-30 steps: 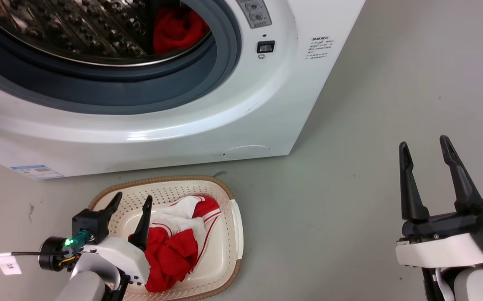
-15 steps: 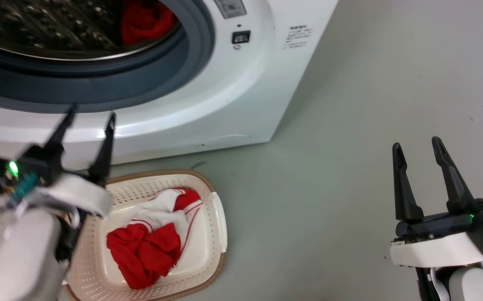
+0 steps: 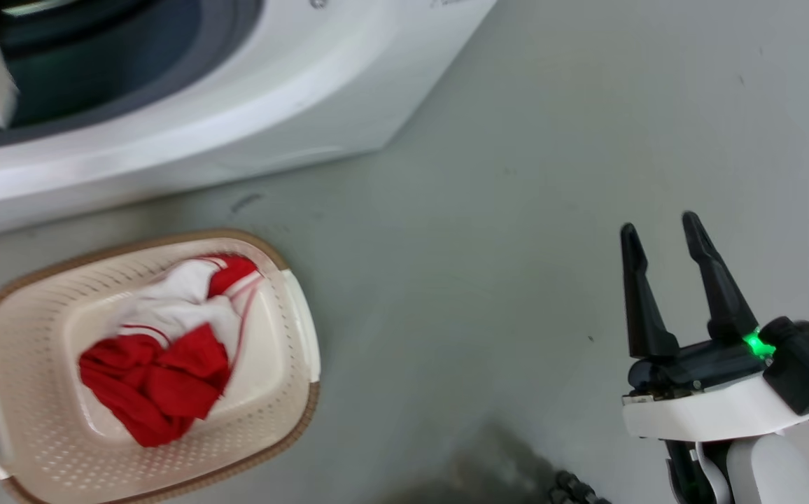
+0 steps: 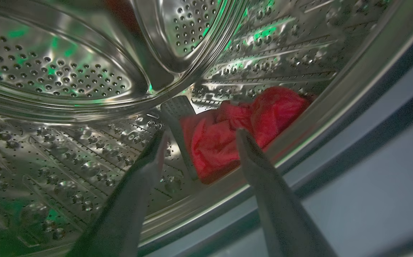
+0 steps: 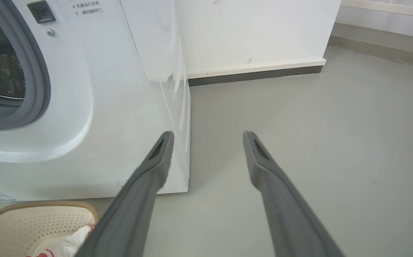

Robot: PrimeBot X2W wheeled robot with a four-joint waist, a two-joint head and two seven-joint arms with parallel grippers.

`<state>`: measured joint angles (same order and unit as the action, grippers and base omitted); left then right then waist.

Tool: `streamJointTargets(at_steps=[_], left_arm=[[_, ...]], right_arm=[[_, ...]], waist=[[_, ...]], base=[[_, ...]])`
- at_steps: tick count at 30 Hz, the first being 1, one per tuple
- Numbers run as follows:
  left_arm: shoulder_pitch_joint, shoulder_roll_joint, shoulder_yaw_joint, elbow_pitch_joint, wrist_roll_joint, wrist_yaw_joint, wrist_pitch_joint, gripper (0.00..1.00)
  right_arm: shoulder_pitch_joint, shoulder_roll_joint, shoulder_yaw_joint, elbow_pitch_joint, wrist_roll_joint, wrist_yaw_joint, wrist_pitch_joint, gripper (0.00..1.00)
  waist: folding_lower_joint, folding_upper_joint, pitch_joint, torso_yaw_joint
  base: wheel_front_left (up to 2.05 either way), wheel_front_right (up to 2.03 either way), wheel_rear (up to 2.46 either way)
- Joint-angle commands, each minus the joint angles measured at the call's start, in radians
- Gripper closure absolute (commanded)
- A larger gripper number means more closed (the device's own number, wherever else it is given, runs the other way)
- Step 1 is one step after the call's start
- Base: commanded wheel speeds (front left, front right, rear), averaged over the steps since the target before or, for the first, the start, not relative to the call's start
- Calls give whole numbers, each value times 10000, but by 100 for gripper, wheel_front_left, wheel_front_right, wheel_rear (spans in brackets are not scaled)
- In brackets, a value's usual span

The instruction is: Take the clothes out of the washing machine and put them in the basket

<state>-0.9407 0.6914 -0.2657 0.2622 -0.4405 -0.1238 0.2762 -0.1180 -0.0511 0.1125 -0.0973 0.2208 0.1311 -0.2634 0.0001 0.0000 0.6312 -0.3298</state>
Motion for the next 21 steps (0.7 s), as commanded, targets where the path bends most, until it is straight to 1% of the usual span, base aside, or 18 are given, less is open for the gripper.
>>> streamJointTargets(at_steps=[1, 7, 11, 14, 15, 19, 21], left_arm=[[-591, 232, -152, 157, -66, -44, 423, 0], [-2903, 901, -868, 1089, -381, -60, 2214, 0], [-4083, 1191, -1177, 1833, -419, -62, 2979, 0], [-4949, 1077, -1071, 2366, -642, -59, 3360, 0], [-5457, 990, -1198, 2941, -539, -18, 3573, 0], [-5876, 881, -1426, 3486, -471, -30, 3848, 0], [-6006, 765, -1490, 3811, -523, -34, 3814, 0]], right_arm=[[-210, 14, 125, -71, 182, -7, -20, 0], [-357, 10, 713, -118, 479, -7, -19, 0], [-387, 16, 1026, -249, 641, -7, -20, 0], [-433, 14, 1264, -369, 755, -7, -20, 0], [-318, 14, 1354, -494, 842, -7, -20, 0], [-153, 14, 1359, -599, 888, -7, -19, 0], [-52, 14, 1363, -615, 946, -7, -20, 0]], waist=[[-1, 0, 934, -600], [-1, 0, 1637, -1243], [-1, 0, 1936, -1625], [-1, 0, 2146, -1881], [-1, 0, 2238, -1957], [-1, 0, 2332, -1949], [-1, 0, 2380, -1941]], base=[[0, 0, 0], [0, 0, 0], [0, 0, 0], [0, 0, 0], [0, 0, 0], [0, 0, 0], [0, 0, 0]])
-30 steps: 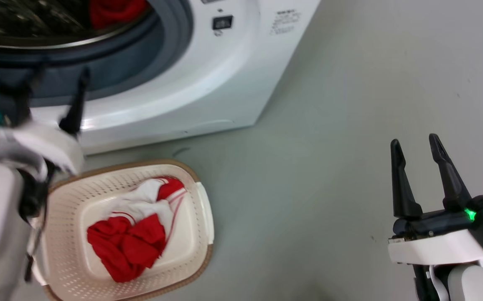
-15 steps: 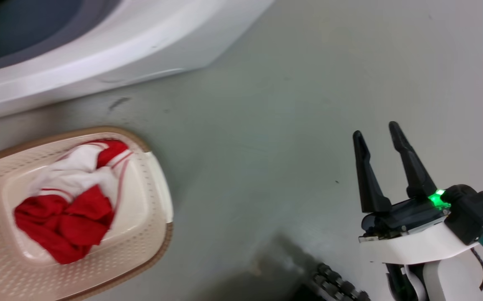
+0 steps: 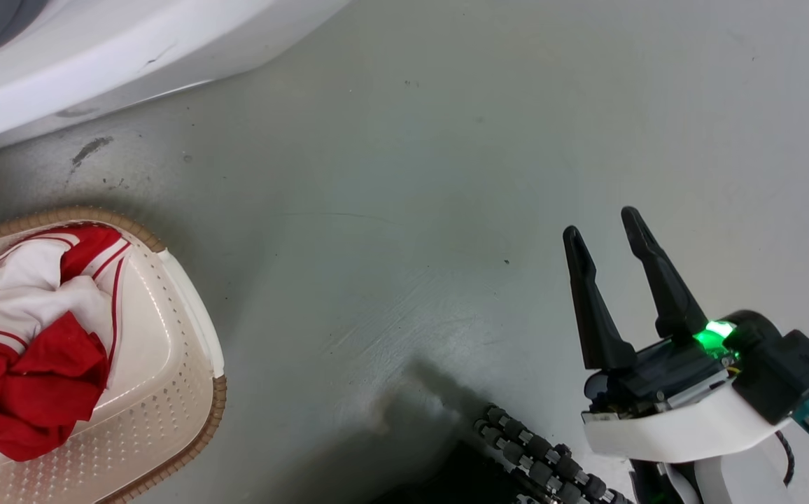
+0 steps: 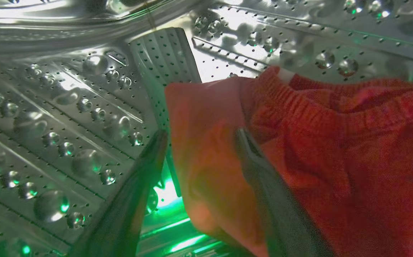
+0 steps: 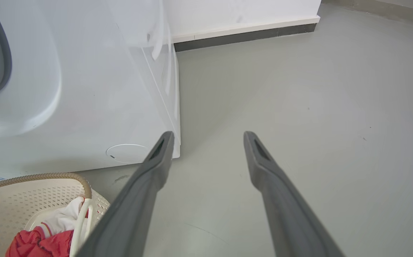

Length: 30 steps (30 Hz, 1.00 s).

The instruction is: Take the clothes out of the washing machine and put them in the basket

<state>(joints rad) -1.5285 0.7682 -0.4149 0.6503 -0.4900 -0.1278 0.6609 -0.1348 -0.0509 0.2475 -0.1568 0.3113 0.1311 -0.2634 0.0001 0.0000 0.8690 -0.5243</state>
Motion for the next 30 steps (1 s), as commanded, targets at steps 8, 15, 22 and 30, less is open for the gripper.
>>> streamJointTargets(at_steps=[8, 15, 22, 30], left_arm=[[-94, -147, -592, 984, -328, -25, 157, 0], [-127, -56, -1446, 931, -1087, -26, 389, 100], [-467, 404, -1936, 814, -1433, -25, -256, 100], [-436, 924, -2235, 689, -1731, -24, -1559, 100]], right_arm=[[318, 11, 18, -137, 243, -7, -20, 0], [242, 11, -14, -225, 311, -7, -20, 0], [45, 12, 21, -220, 252, -7, -20, 0], [-402, 9, -9, -82, 39, -7, -20, 0]], waist=[[-1, 0, 117, 52], [-1, 0, 177, 81], [-1, 0, 144, 91], [-1, 0, -262, 160]], base=[[0, 0, 0], [0, 0, 0], [0, 0, 0], [0, 0, 0]])
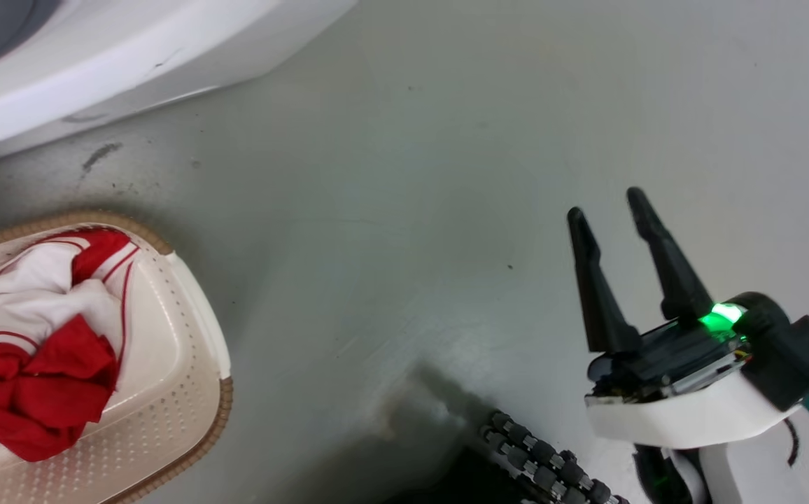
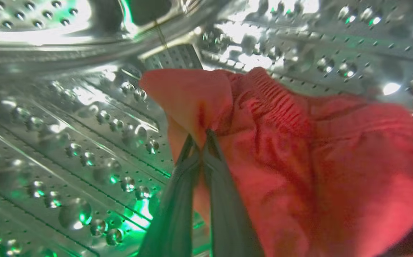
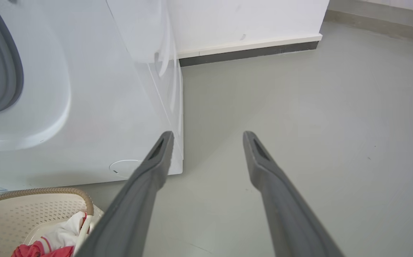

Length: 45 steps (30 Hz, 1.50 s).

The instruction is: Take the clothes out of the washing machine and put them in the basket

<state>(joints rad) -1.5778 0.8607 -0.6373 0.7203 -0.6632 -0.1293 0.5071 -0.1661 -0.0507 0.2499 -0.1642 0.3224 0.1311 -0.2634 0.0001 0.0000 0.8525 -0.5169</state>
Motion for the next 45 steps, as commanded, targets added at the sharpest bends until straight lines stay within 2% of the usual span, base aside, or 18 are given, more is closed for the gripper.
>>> streamJointTargets(at_steps=[1, 8, 19, 24, 30, 37, 40, 41, 45], left_arm=[[195, -28, -61, 10, -35, -9, -271, 100], [1069, -509, -166, 161, -334, -9, -1832, 100], [3539, -1564, -378, 27, -551, 130, -4529, 100], [4483, -1953, -475, 39, -498, 256, -5841, 100], [5376, -2157, -535, -172, -256, 501, -7242, 100], [6624, -2420, -451, -1525, 240, 1225, -7712, 100], [7265, -2553, 9, -2661, 530, 1715, -7737, 100], [7265, -2553, 9, -2661, 530, 1715, -7737, 100], [8346, -2580, 617, -4307, 1016, 2115, -7722, 100]], right_arm=[[-138, 9, -115, 27, -119, -7, -20, 0], [-221, 6, -633, 193, -602, -7, -20, 0], [20, 1, -1306, 464, -1423, -7, -20, 0], [137, 1, -1417, 588, -1687, -7, -20, 0], [382, 1, -1548, 746, -1955, -7, -20, 0], [676, 1, -1743, 863, -2221, -7, -18, 0], [723, 3, -1743, 904, -2272, -7, -20, 0], [723, 3, -1743, 904, -2272, -7, -20, 0], [893, 3, -1815, 978, -2328, -7, -20, 0]], waist=[[-1, 0, -209, 191], [-1, 0, -1040, 1025], [-1, 0, -2633, 2322], [-1, 0, -3312, 2731], [-1, 0, -4109, 3139], [-1, 0, -4909, 3628], [-1, 0, -5239, 3785], [-1, 0, -5239, 3785], [-1, 0, -5672, 3962]], base=[[0, 0, 0], [0, 0, 0], [0, 0, 0], [0, 0, 0], [0, 0, 0], [0, 0, 0], [0, 0, 0], [0, 0, 0], [0, 0, 0]])
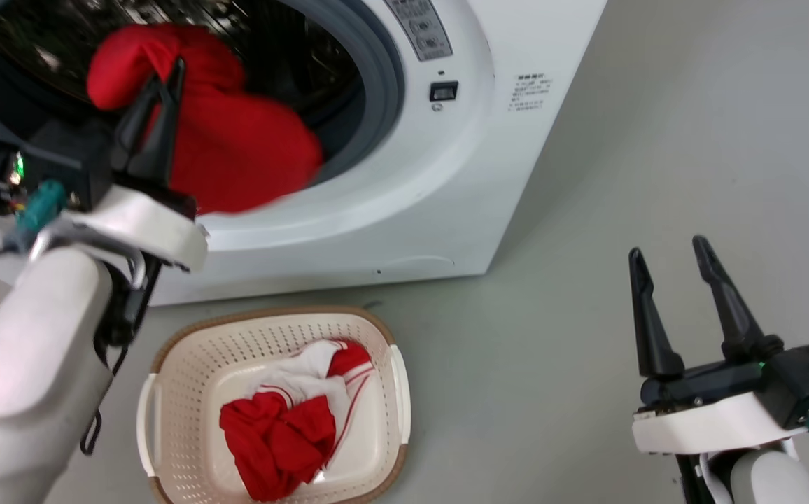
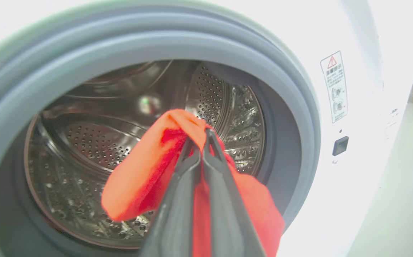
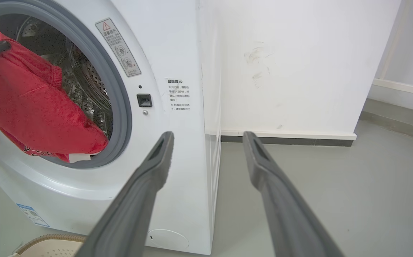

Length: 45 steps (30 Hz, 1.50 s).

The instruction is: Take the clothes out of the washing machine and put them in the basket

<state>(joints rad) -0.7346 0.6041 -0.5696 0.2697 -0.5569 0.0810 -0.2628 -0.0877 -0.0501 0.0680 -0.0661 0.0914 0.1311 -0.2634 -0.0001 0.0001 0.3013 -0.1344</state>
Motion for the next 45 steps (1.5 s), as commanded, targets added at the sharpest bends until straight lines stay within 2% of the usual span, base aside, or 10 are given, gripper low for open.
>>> streamJointTargets(at_steps=[1, 10, 18, 23, 28, 33, 45], left_arm=[[182, -30, 98, -144, 54, 92, -23, 100], [2020, 130, 997, -2527, 589, 465, -26, 100], [3577, 527, 1000, -4058, 300, 856, 242, 100], [4483, 619, 768, -4229, 101, 1035, 497, 100], [5214, 413, 457, -3575, -307, 857, 539, 100], [5448, 33, 122, -2161, -534, 494, 407, 100], [4334, -808, -104, 1852, -696, -559, 126, 100]], right_arm=[[142, -3, -5, 34, -33, -7, -20, 0], [505, -3, 11, 264, -59, -7, -20, 0], [838, -3, -127, 301, -133, -7, -20, 0], [912, -3, -150, 297, -196, -7, -20, 0], [785, -3, -79, 198, -284, -7, -20, 0], [616, -3, -9, 145, -431, -7, -20, 0], [-15, -1, -64, -200, -545, -7, -20, 0]], waist=[[1, -1, -285, 179], [1, -1, -1141, 461], [1, -1, -1540, 765], [1, -1, -1616, 884], [1, -1, -1389, 889], [1, -1, -845, 753], [1, -1, 1113, 229]], base=[[0, 0, 0], [0, 0, 0], [0, 0, 0], [0, 0, 0], [0, 0, 0], [0, 0, 0], [0, 0, 0]])
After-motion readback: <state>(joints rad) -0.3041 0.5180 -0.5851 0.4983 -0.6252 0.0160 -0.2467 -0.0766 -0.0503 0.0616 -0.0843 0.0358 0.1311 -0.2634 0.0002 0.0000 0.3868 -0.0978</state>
